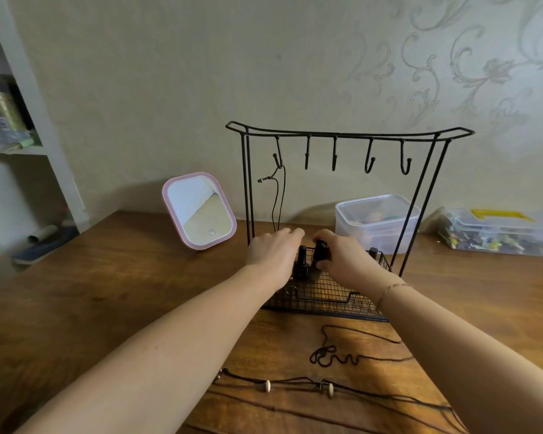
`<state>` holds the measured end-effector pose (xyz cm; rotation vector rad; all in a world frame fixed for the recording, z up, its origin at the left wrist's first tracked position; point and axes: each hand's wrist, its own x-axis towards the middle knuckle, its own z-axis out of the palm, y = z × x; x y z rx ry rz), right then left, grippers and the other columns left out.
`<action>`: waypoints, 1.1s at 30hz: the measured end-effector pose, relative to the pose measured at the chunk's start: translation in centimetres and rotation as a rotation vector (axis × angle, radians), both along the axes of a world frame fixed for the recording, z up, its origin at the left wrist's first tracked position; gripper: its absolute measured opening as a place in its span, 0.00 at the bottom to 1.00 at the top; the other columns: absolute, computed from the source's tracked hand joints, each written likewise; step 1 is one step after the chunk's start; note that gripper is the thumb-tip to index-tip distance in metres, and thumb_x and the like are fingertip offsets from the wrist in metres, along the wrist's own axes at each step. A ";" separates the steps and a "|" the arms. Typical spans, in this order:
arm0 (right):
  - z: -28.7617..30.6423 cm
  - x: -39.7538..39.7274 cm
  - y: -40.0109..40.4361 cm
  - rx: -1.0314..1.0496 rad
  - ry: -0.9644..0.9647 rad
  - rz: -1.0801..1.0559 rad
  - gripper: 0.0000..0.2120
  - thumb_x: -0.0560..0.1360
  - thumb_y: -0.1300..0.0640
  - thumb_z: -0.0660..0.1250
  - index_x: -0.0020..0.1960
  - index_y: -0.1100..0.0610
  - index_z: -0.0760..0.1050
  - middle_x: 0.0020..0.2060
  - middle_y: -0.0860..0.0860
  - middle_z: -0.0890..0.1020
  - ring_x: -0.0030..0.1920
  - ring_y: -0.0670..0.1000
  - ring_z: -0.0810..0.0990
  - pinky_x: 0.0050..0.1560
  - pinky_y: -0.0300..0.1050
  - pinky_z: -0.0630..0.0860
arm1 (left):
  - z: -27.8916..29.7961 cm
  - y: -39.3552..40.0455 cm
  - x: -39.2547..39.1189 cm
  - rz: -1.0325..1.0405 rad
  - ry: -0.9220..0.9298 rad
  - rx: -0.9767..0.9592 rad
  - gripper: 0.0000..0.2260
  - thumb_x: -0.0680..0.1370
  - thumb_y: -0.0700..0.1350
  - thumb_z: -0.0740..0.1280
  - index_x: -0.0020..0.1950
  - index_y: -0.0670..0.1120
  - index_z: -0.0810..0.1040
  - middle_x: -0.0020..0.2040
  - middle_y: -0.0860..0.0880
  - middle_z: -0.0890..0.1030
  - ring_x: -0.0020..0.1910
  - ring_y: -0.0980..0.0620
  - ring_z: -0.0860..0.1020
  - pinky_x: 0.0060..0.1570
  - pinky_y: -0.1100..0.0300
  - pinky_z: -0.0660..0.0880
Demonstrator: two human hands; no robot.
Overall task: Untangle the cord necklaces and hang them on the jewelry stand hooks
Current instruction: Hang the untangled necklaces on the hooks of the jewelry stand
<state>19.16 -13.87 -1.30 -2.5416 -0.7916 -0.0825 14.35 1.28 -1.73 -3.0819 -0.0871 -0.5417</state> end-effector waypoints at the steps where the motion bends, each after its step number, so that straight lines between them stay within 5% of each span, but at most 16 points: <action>1: -0.2 -0.1 0.2 -0.020 0.007 0.007 0.28 0.77 0.61 0.70 0.73 0.53 0.64 0.62 0.57 0.79 0.59 0.56 0.80 0.57 0.49 0.78 | 0.0 -0.1 0.0 -0.002 0.008 -0.003 0.33 0.73 0.39 0.75 0.74 0.51 0.65 0.65 0.47 0.76 0.57 0.43 0.80 0.49 0.49 0.79; 5: -0.8 -0.2 0.3 -0.004 0.021 -0.022 0.34 0.75 0.63 0.70 0.76 0.54 0.58 0.58 0.58 0.80 0.54 0.55 0.81 0.55 0.49 0.79 | 0.3 -0.2 -0.6 -0.028 0.006 -0.054 0.34 0.75 0.38 0.73 0.77 0.53 0.62 0.72 0.48 0.70 0.60 0.43 0.79 0.52 0.50 0.79; 10: -0.4 -0.3 -0.3 0.042 0.063 -0.053 0.37 0.74 0.59 0.74 0.77 0.54 0.58 0.59 0.57 0.80 0.51 0.52 0.80 0.53 0.45 0.77 | 1.0 0.1 -2.5 -0.179 -0.036 -0.042 0.21 0.82 0.45 0.64 0.75 0.54 0.67 0.77 0.54 0.66 0.62 0.46 0.78 0.55 0.50 0.77; 13: 0.3 -1.9 -1.5 0.060 -0.068 -0.127 0.30 0.76 0.57 0.70 0.74 0.53 0.62 0.61 0.57 0.78 0.53 0.54 0.80 0.52 0.47 0.79 | 1.0 1.5 -4.8 -0.330 -0.104 -0.049 0.16 0.83 0.46 0.61 0.70 0.53 0.74 0.76 0.56 0.68 0.60 0.50 0.80 0.54 0.52 0.79; 17: 0.9 -6.0 -3.7 0.150 -0.402 -0.051 0.12 0.78 0.54 0.67 0.60 0.50 0.74 0.50 0.47 0.79 0.42 0.47 0.79 0.38 0.44 0.79 | 0.2 4.0 -9.7 -0.506 -0.149 -0.142 0.10 0.80 0.44 0.67 0.59 0.51 0.82 0.63 0.56 0.81 0.49 0.59 0.82 0.44 0.61 0.81; 20: 0.4 -8.9 -5.1 -0.152 -0.201 0.193 0.04 0.76 0.50 0.69 0.49 0.42 0.76 0.41 0.39 0.77 0.41 0.39 0.76 0.38 0.34 0.73 | -0.4 4.6 -13.4 -0.377 0.132 -0.178 0.09 0.81 0.52 0.66 0.60 0.56 0.80 0.58 0.60 0.81 0.44 0.68 0.75 0.46 0.71 0.72; 24: -1.0 -9.9 -6.7 -0.415 -0.030 0.176 0.05 0.74 0.45 0.70 0.49 0.40 0.77 0.48 0.38 0.77 0.48 0.41 0.76 0.45 0.37 0.75 | -1.1 3.2 -15.8 -0.289 0.262 -0.167 0.10 0.80 0.56 0.65 0.60 0.58 0.79 0.57 0.61 0.79 0.48 0.63 0.74 0.54 0.62 0.74; 27: -2.3 -10.1 -6.7 -0.263 0.072 0.102 0.06 0.73 0.45 0.72 0.48 0.41 0.78 0.46 0.39 0.78 0.47 0.40 0.76 0.48 0.41 0.78 | -1.7 1.6 -15.7 -0.248 0.253 -0.239 0.10 0.80 0.54 0.66 0.60 0.57 0.79 0.57 0.60 0.79 0.50 0.61 0.74 0.53 0.59 0.76; 33: -4.2 -11.9 -5.2 -0.420 -0.100 0.090 0.07 0.81 0.49 0.61 0.55 0.50 0.75 0.51 0.45 0.73 0.54 0.47 0.69 0.51 0.42 0.74 | -3.3 -2.0 -13.5 -0.218 0.236 -0.370 0.15 0.77 0.56 0.69 0.63 0.58 0.78 0.61 0.57 0.79 0.60 0.54 0.72 0.60 0.53 0.74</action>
